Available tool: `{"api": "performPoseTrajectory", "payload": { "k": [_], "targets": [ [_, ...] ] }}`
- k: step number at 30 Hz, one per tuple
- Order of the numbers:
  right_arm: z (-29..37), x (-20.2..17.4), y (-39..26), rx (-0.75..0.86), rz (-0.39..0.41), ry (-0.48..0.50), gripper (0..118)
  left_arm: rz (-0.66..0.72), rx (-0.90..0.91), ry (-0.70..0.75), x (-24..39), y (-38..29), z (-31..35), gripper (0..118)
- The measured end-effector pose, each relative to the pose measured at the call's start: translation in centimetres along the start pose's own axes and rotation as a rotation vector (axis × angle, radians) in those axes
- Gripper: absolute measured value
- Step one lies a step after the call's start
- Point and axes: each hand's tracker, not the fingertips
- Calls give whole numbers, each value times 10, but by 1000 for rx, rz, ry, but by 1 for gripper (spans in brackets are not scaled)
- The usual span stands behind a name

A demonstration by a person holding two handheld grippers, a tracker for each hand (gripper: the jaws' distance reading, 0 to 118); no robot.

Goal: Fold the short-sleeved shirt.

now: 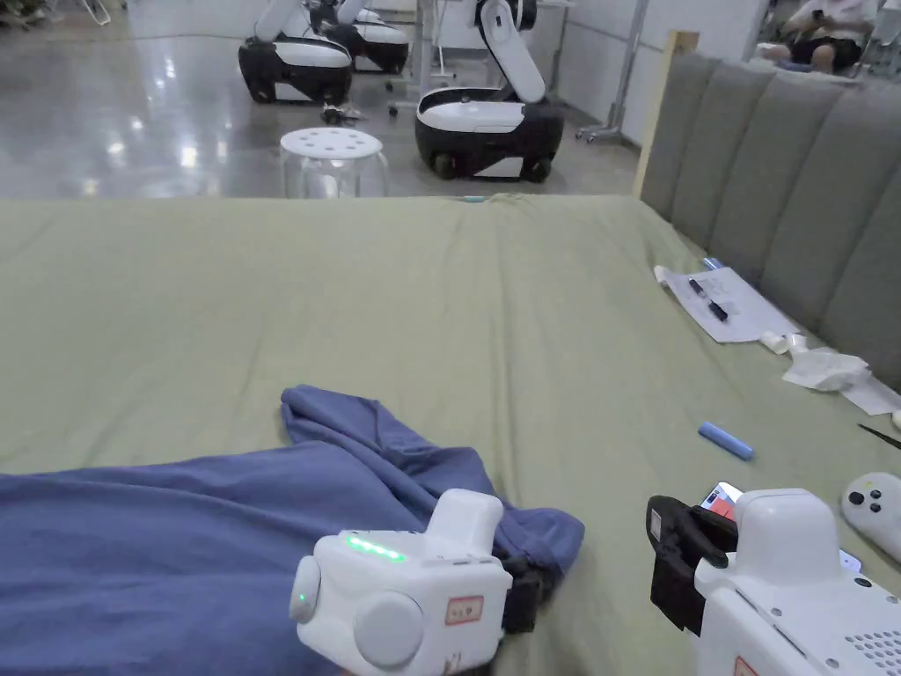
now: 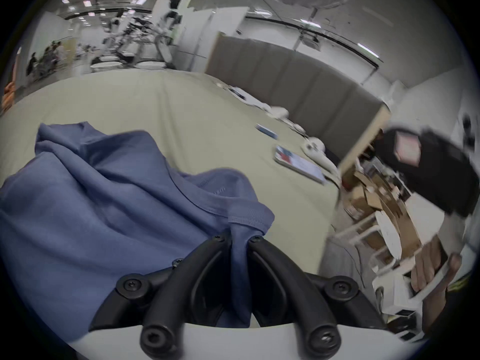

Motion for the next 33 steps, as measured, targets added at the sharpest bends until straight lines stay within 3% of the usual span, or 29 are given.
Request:
{"api": "performPoseTrajectory", "payload": {
  "k": [2, 4, 5, 6, 8, 12, 16, 19, 20, 22, 24, 33],
  "targets": [
    [-9, -6, -3, -14, 11, -4, 0, -59, 33, 14, 15, -5, 5, 12],
    [-14, -9, -3, -25, 27, 7, 0, -36, 39, -21, 4, 1, 20, 46],
    [-15, -15, -3, -24, 34, 17, 0, 27, 53, -82, -4, 5, 31, 53],
    [-17, -17, -3, -22, 38, 29, 0, 48, 77, -91, -9, 6, 51, 53],
    [-23, -23, -1, -19, 58, 48, 0, -33, 199, 29, -20, 12, 103, 53],
    [-32, -40, 4, -1, 78, 85, 0, -142, 428, 352, -43, 4, 223, 53],
    [-38, -55, 10, -3, 73, 139, 0, -93, 539, 695, -67, -25, 318, 53],
    [-34, -67, 14, -10, 47, 180, 0, -35, 575, 815, -77, -53, 363, 50],
    [-34, -69, 14, -9, 44, 187, 0, -21, 597, 836, -78, -63, 372, 43],
    [-29, -76, 17, -5, 45, 193, 0, 9, 591, 889, -80, -78, 384, 12],
    [-28, -79, 17, -2, 51, 192, 0, 10, 573, 902, -83, -92, 393, 3],
    [-23, -88, 30, -3, 1, 198, 0, 86, 554, 890, -104, -94, 391, 2]
  ]
}}
